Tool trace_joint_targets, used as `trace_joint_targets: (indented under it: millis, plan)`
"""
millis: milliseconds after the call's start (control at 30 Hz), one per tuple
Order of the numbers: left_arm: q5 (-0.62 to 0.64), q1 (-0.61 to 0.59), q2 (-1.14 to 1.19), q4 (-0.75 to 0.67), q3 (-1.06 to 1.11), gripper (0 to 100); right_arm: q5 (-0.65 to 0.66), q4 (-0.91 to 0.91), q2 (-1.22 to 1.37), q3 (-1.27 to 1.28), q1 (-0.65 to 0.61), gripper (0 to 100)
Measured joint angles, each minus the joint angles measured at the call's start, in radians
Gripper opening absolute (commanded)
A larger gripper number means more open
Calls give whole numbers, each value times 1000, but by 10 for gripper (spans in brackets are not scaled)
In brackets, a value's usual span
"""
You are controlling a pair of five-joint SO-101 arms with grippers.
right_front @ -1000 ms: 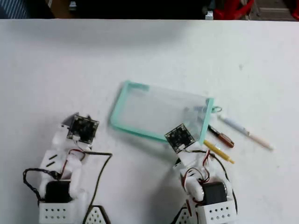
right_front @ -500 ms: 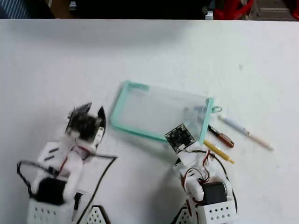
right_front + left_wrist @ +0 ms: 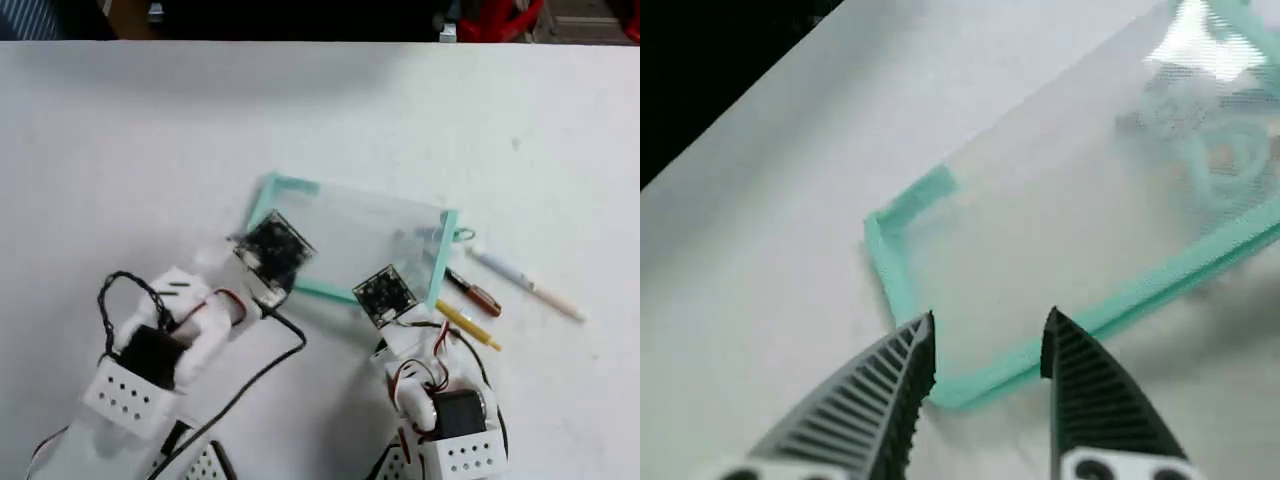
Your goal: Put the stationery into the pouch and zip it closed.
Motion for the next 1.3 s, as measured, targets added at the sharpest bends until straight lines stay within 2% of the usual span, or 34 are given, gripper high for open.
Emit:
trace_joint_targets:
  millis: [133, 267, 467, 667, 1300]
  plan:
    - [-14, 15, 48, -60, -12, 194, 0, 0, 0, 0, 0, 18]
    - [-9, -35, 215, -160, -15, 194, 0, 0, 0, 0, 0, 18]
    - [94, -83, 471, -226, -15, 194, 0, 0, 0, 0, 0, 18]
    - [146, -91, 474, -227, -8, 194, 0, 0, 0, 0, 0, 18]
    - [157, -91, 318, -230, 55, 195, 0, 0, 0, 0, 0, 18]
